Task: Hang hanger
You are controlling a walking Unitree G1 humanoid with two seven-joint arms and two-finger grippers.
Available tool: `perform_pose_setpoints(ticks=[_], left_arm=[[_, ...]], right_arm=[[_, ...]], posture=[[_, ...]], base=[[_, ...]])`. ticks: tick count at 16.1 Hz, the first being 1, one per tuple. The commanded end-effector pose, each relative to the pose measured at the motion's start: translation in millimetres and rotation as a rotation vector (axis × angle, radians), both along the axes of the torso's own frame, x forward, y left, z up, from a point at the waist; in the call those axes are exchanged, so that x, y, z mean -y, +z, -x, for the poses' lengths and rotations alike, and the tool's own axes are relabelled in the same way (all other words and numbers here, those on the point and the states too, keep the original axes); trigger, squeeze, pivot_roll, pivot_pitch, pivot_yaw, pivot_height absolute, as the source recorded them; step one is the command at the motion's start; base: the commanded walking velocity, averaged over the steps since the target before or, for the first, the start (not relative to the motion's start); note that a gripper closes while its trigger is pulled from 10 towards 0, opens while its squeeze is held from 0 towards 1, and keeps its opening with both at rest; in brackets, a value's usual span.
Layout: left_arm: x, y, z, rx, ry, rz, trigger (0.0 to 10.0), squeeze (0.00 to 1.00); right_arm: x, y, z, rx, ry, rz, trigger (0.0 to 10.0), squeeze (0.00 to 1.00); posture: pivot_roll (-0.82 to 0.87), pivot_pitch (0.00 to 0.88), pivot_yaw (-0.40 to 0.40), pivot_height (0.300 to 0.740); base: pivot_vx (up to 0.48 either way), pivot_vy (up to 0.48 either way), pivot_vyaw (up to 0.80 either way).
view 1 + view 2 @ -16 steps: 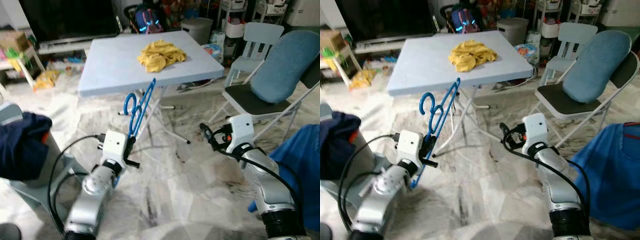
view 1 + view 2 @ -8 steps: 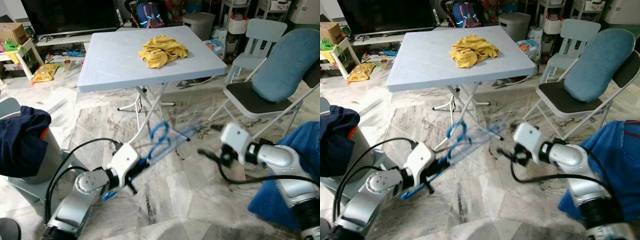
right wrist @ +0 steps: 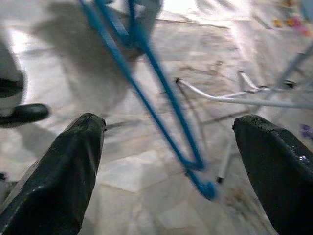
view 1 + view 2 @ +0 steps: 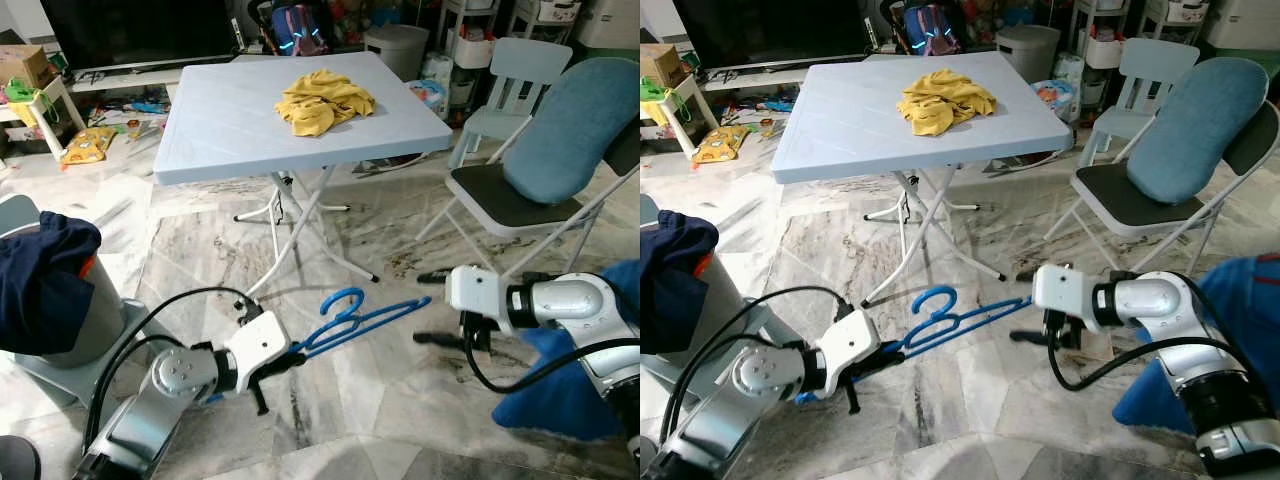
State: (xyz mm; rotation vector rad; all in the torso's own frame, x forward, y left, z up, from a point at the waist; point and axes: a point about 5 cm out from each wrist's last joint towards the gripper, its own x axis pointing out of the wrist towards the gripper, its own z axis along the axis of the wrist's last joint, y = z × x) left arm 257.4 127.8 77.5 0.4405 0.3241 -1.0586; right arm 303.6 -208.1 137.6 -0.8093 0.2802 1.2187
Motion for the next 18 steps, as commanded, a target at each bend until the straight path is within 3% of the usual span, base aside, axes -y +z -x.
perform_pose_setpoints(ticks=[1, 3, 6, 11, 13, 16, 18], left_arm=[[4.1, 6, -4.3, 0.029, -0.025, 0.010, 10.0, 0.00], [12.5, 10, -7.1, 0.049, -0.053, 0.040, 10.0, 0.00], [24.9, 10, -4.0, 0.044, -0.130, 0.052, 10.0, 0.00], [30.8, 9, -6.7, 0.041, -0.179, 0.053, 10.0, 0.00], [30.8, 8, -11.5, 0.059, -0.179, 0.029, 10.0, 0.00], [19.0, 13, -34.3, 0.170, -0.031, 0.008, 10.0, 0.00], [8.1, 21, -49.3, 0.244, 0.094, 0.006, 10.0, 0.00]], right_arm=[[-4.1, 4, -0.4, -0.022, 0.057, 0.020, 10.0, 0.00], [-8.9, -2, -0.6, -0.043, 0.111, 0.075, 10.0, 0.00], [-14.1, -6, -10.4, 0.008, 0.100, 0.123, 10.0, 0.00], [-16.7, -11, -13.2, 0.006, 0.124, 0.181, 10.0, 0.00], [-16.7, -3, -14.3, -0.005, 0.140, 0.164, 10.0, 0.00], [18.8, -7, -6.7, -0.123, 0.110, 0.336, 10.0, 0.00], [57.6, -14, 5.5, -0.215, 0.064, 0.510, 10.0, 0.00]], posture=[[-0.12, 0.000, 0.014, 0.740], [-0.12, 0.000, 0.022, 0.740], [-0.12, 0.000, 0.031, 0.740], [-0.13, 0.000, 0.048, 0.740], [-0.13, 0.000, 0.050, 0.740], [-0.13, 0.000, 0.049, 0.740], [-0.13, 0.000, 0.048, 0.740]], base=[[0.000, 0.000, 0.00], [0.000, 0.000, 0.00], [0.000, 0.000, 0.00], [0.000, 0.000, 0.00], [0.000, 0.000, 0.00], [0.000, 0.000, 0.00], [0.000, 0.000, 0.00]])
